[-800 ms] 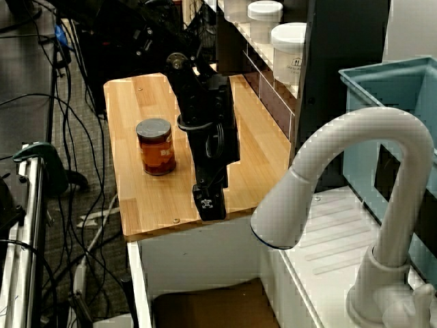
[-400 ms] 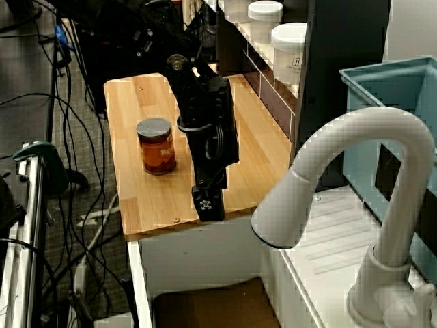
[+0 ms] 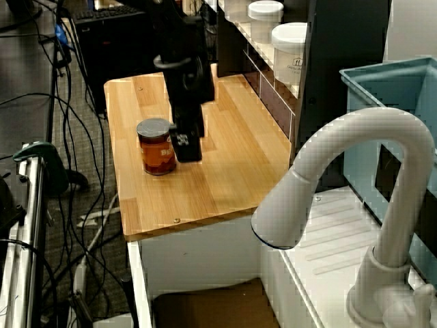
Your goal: Push into sink
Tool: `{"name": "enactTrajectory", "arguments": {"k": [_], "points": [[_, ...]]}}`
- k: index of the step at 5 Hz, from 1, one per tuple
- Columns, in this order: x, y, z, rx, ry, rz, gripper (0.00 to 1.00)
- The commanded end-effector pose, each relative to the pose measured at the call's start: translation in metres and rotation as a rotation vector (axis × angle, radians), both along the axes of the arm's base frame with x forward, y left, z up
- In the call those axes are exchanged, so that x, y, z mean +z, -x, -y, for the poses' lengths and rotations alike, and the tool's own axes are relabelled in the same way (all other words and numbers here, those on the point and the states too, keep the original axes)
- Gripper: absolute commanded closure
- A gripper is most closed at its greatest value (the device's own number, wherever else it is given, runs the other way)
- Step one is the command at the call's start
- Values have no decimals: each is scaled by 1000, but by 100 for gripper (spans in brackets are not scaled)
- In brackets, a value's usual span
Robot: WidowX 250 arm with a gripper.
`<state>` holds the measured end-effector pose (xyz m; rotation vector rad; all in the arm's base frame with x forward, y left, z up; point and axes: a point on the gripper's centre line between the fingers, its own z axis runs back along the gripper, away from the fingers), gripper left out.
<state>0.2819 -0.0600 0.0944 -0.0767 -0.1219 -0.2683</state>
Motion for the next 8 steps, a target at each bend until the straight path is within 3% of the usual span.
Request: {"name": "enactTrajectory", "arguments": {"k": [1, 2, 3, 4, 5, 6, 8], "points": [[58, 14, -76, 40, 127, 68, 0], [58, 24, -115, 133, 112, 111, 0], [48, 42, -145, 237, 20, 134, 0], [37, 56, -158, 265, -31, 158, 0], [21, 71, -155, 240, -93, 171, 0], [5, 71, -147, 221, -116, 166, 0], [-42, 37, -142, 237, -150, 102, 0]]}}
